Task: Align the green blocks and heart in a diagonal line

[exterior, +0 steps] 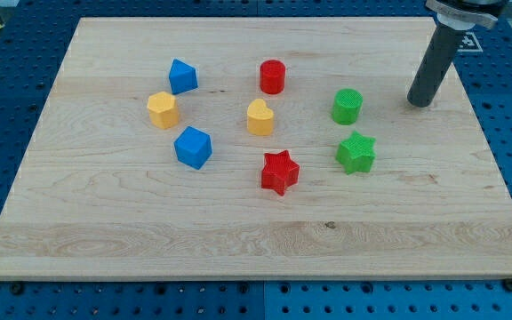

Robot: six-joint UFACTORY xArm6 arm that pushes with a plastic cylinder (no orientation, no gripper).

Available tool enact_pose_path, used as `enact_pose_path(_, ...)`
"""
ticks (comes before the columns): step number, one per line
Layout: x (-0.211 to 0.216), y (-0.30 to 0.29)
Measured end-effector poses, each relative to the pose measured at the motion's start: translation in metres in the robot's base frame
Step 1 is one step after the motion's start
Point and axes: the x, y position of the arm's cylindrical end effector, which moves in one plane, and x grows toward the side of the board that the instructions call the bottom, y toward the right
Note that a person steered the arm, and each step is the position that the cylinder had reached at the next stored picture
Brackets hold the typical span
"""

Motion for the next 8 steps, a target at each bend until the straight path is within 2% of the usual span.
enact_pose_path(2, -0.008, -0.005)
enact_pose_path(3, -0.026, -0.055)
enact_pose_path(4, -0.018, -0.093)
enact_pose_path(6, 0.022, -0.091)
enact_pose_path(8, 0.044, -0.107)
